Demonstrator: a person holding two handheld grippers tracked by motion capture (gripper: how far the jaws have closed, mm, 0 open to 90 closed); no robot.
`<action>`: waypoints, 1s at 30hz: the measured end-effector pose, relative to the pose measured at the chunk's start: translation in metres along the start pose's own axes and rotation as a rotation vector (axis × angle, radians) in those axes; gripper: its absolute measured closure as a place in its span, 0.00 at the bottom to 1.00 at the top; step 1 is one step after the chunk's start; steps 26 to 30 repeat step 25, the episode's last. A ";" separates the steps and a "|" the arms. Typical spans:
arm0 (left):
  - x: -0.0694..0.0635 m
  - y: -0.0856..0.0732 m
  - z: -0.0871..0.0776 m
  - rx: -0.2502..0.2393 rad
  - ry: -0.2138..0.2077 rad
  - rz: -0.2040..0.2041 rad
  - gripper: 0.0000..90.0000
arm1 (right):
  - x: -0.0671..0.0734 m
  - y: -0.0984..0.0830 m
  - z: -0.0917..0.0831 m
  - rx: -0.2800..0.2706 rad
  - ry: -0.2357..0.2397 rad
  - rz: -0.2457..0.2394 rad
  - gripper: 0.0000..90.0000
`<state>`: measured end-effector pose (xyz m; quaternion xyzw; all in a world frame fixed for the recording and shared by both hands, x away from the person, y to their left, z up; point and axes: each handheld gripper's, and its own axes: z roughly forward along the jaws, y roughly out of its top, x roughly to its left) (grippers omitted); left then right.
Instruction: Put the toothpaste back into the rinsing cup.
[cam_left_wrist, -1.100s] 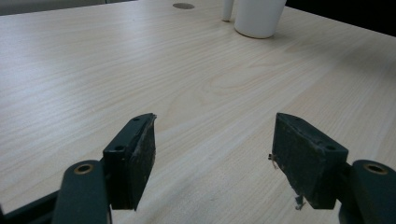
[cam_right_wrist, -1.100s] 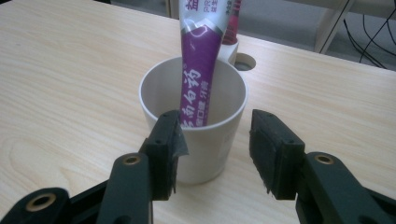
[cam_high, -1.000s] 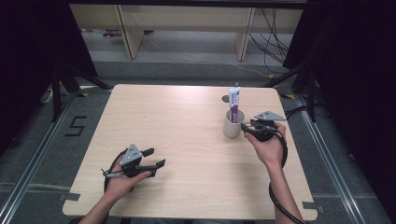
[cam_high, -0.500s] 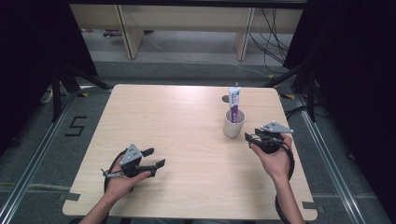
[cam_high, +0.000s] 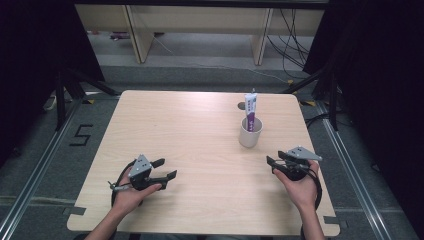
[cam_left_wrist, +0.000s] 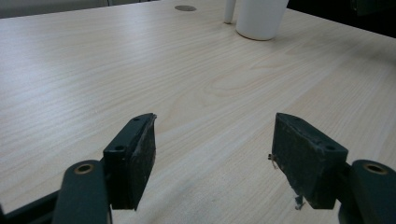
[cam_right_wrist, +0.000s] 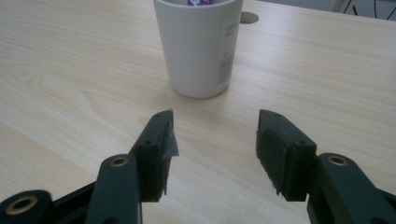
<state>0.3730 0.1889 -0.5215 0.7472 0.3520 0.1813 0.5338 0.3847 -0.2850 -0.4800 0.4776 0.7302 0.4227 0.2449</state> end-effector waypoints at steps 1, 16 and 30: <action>0.000 0.000 0.000 0.000 0.000 0.000 0.34 | 0.000 0.000 0.000 0.000 0.000 0.000 0.52; 0.000 0.000 0.000 -0.009 -0.005 0.000 0.34 | -0.002 -0.029 -0.007 -0.058 -0.008 0.016 0.51; 0.000 0.000 0.000 -0.013 -0.007 -0.005 0.34 | 0.000 -0.032 -0.007 -0.088 -0.001 0.073 0.52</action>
